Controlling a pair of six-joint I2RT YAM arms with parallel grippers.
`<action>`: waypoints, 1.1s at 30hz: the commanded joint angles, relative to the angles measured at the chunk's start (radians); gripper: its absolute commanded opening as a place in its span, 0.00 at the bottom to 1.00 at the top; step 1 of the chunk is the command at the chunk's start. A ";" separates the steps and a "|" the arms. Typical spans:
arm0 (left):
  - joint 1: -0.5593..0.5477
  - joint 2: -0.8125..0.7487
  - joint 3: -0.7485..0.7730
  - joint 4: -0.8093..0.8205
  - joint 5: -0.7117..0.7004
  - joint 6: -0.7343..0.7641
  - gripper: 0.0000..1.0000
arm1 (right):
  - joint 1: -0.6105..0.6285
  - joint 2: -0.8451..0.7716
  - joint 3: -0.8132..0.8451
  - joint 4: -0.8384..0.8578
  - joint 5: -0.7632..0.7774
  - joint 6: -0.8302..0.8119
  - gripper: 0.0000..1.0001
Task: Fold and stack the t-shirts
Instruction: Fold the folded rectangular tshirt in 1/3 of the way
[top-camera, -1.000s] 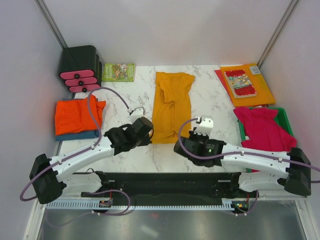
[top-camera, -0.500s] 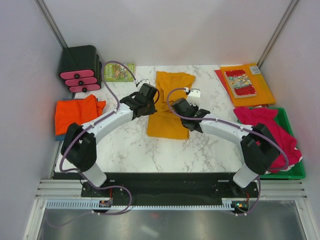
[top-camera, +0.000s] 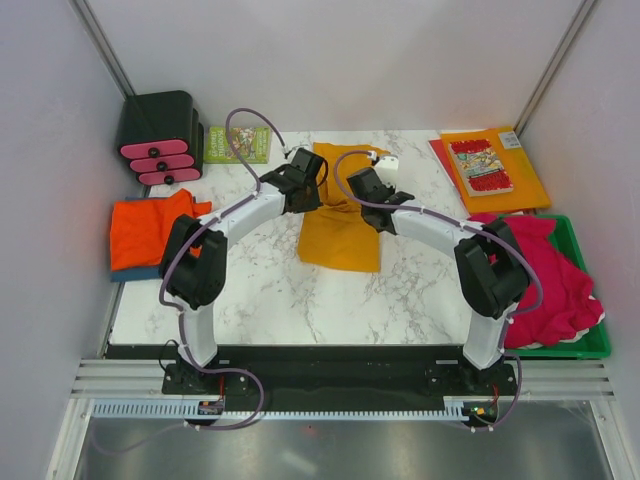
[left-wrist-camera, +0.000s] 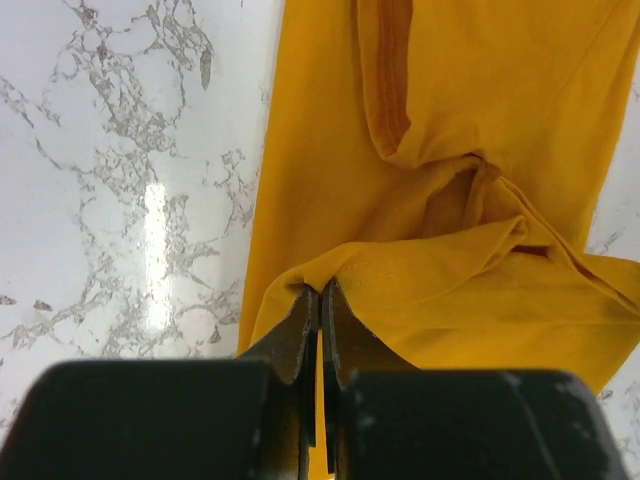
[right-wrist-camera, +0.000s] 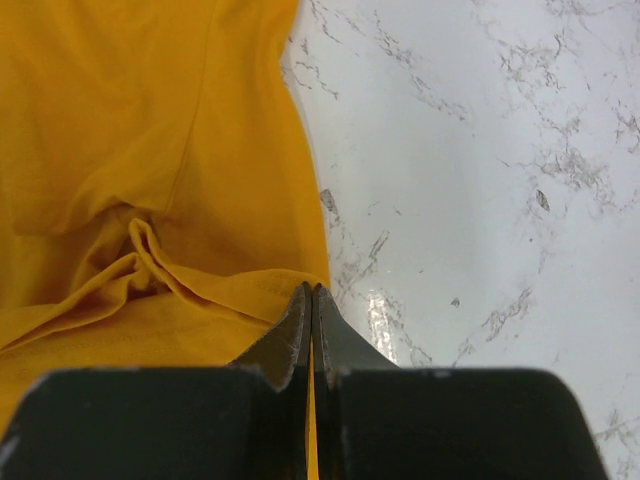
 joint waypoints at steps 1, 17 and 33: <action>0.014 0.062 0.072 0.001 0.026 0.049 0.02 | -0.042 0.038 0.045 0.017 -0.022 -0.019 0.00; 0.030 0.135 0.160 -0.028 0.017 0.037 0.02 | -0.076 0.126 0.098 0.051 -0.053 -0.047 0.00; 0.034 0.112 0.163 -0.083 -0.044 -0.023 0.47 | -0.044 0.045 0.056 0.114 -0.012 -0.078 0.57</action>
